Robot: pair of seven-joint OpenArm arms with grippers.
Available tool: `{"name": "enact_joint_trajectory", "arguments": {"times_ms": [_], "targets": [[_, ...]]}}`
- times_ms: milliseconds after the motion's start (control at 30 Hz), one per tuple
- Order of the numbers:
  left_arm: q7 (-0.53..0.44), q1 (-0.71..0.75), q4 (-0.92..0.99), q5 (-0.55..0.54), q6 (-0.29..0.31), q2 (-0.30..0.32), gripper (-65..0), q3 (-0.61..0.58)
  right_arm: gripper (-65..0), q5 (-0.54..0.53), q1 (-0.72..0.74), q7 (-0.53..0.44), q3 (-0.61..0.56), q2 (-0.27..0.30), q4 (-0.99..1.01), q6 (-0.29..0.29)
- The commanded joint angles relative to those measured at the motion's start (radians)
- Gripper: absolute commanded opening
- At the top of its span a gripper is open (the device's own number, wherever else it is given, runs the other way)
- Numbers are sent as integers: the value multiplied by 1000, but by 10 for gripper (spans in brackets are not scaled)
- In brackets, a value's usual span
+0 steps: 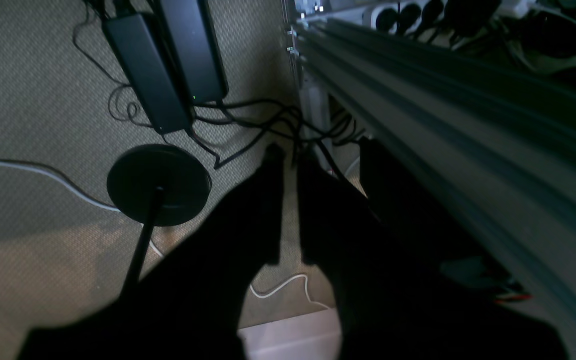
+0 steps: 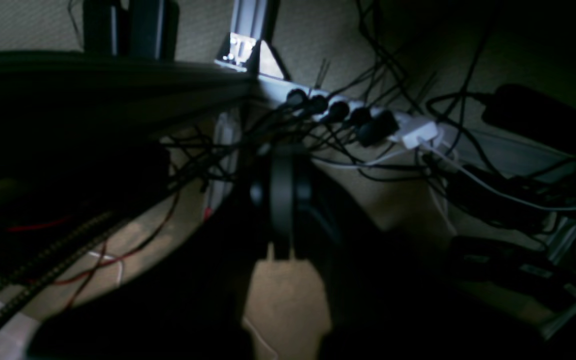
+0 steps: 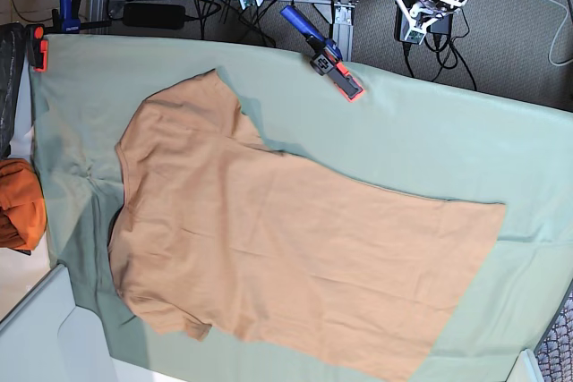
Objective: Fold the T-shirt properly
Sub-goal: 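Move the right gripper toward the shoulder of the tan T-shirt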
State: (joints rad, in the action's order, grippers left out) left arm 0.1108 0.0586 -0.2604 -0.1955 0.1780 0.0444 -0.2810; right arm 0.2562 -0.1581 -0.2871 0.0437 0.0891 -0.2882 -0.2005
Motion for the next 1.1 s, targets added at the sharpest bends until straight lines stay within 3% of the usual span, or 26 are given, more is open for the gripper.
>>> {"name": "enact_joint_trajectory", "arguments": {"times_ms": [0, 167, 367, 633, 767, 900, 1067], "targets": [[2, 12, -7, -2, 17, 9, -602, -1, -650, 2, -21, -12, 2, 16, -6, 70], [-22, 79, -61, -2, 17, 48, -602, 0, -650, 2, -90, -12, 2, 58, -63, 66], [-23, 194, -264, -2, 18, 120, -602, 1, -650, -3, -206, -12, 2, 114, -191, -49], [37, 393, -641, -2, 20, 201, -582, 20, -650, -215, -408, -7, 2, 225, -450, -132], [60, 516, -836, -30, 93, 220, -535, 118, -650, -311, -521, 0, 2, 293, -595, -140], [126, 612, -1022, -159, 229, 239, -525, 233, -650, -397, -624, 0, 2, 359, -743, -140], [229, 703, -1251, -298, 316, 261, -525, 368, -650, -499, -727, 61, 5, 416, -949, -140]]}}
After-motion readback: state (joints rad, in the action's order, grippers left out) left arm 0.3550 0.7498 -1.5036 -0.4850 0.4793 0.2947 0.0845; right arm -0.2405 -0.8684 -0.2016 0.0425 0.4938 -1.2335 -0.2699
